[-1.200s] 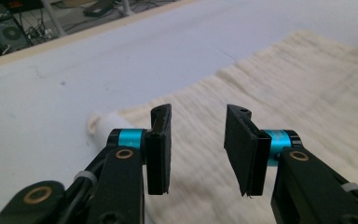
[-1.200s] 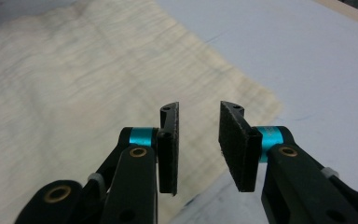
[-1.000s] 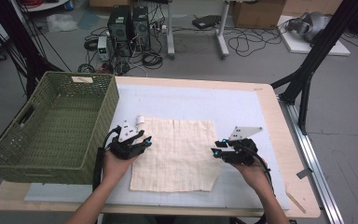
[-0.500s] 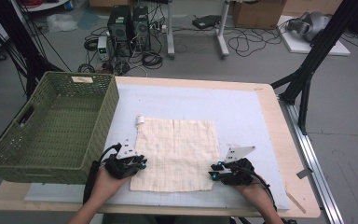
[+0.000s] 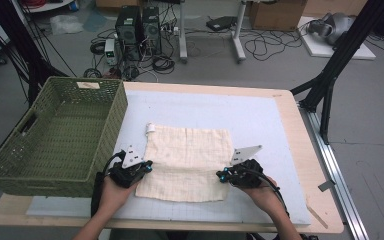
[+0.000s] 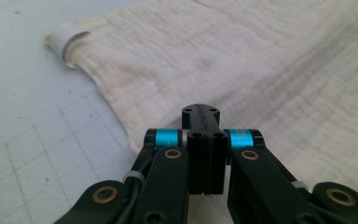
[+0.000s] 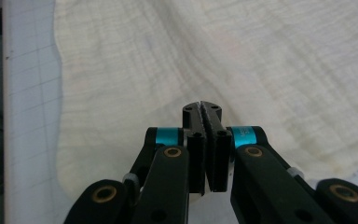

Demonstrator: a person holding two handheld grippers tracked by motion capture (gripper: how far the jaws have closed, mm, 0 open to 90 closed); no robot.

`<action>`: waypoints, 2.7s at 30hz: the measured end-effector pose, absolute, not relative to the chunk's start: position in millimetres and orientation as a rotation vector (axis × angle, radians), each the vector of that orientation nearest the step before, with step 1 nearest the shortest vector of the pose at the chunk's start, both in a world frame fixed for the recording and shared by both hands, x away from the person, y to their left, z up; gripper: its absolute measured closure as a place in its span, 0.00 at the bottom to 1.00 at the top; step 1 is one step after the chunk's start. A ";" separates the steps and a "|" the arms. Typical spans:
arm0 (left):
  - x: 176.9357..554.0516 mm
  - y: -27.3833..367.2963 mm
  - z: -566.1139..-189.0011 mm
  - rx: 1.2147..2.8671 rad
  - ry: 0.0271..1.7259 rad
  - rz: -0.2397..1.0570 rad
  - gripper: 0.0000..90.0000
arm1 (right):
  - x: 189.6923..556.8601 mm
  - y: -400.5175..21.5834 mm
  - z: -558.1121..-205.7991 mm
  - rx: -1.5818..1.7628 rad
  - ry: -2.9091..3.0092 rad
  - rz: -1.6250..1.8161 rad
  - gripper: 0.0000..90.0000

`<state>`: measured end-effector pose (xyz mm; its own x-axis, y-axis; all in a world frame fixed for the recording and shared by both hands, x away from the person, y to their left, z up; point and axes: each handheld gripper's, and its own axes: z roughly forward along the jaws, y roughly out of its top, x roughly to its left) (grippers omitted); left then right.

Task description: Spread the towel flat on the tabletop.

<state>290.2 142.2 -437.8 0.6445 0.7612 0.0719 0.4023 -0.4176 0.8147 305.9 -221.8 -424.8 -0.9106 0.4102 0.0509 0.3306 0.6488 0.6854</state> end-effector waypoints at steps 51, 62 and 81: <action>229.8 151.0 -441.3 2.129 0.703 0.340 0.88 | 256.5 -262.1 -420.8 0.505 2.828 1.285 0.82; 231.0 152.4 -448.5 2.150 0.700 0.308 0.99 | 255.6 -255.2 -442.5 0.518 2.849 1.216 0.96; 234.7 157.2 -430.7 2.003 0.726 0.364 0.79 | 262.5 -273.2 -429.5 0.623 2.708 1.430 0.71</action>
